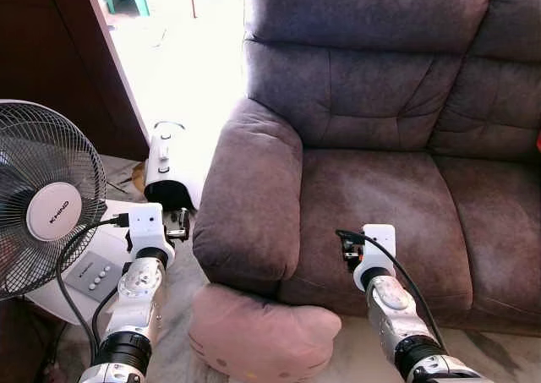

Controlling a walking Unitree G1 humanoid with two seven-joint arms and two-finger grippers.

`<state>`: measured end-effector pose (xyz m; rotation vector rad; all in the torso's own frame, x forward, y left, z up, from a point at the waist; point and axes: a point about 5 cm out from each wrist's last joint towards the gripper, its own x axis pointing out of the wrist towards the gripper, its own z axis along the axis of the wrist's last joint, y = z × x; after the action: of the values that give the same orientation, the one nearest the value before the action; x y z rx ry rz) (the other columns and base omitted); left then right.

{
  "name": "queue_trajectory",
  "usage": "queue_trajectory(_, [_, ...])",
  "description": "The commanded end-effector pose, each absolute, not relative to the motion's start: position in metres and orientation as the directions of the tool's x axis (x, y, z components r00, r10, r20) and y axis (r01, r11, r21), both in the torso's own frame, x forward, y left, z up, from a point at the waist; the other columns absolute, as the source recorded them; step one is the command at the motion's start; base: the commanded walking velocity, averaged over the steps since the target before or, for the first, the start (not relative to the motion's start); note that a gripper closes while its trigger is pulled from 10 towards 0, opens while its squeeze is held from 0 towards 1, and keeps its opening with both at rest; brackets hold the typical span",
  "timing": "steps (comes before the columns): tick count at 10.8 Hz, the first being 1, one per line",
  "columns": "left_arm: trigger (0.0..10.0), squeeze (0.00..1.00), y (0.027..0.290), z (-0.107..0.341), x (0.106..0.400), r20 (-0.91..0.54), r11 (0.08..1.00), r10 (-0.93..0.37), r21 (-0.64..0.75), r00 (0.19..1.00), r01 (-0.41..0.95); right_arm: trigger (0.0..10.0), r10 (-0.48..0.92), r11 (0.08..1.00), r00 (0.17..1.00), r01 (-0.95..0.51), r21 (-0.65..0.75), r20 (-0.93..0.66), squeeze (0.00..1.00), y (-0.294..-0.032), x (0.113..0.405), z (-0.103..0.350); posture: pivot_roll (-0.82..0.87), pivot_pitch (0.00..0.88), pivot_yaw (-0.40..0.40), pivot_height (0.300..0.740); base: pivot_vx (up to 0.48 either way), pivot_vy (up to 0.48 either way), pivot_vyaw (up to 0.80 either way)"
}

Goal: Move the pillow to the sofa from floor

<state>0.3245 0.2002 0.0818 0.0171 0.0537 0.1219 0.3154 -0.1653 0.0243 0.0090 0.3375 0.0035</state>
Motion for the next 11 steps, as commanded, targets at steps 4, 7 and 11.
queue_trajectory(4, [10.0,0.0,0.2016,0.0774,0.3224,-0.068,0.991,0.13,0.024,0.989,-0.129,10.0,0.0,1.0,0.942,0.007,0.021,-0.336,0.0,-0.167,0.3139,0.0227,0.13,0.132,-0.033,0.736,0.0,0.0,0.0])
queue_trajectory(7, [10.0,0.0,0.2017,0.0778,0.3223,-0.066,0.991,0.131,0.023,0.989,-0.129,10.0,0.003,1.0,0.944,0.006,0.024,-0.331,0.0,-0.1667,0.3137,0.0229,0.13,0.135,-0.034,0.736,0.0,0.0,0.0])
queue_trajectory(11, [10.0,0.0,0.2015,0.0775,0.3222,-0.067,0.992,0.129,0.023,0.989,-0.128,10.0,0.006,1.0,0.945,0.003,0.026,-0.327,0.0,-0.1663,0.3136,0.0231,0.13,0.137,-0.035,0.736,0.0,0.0,0.0])
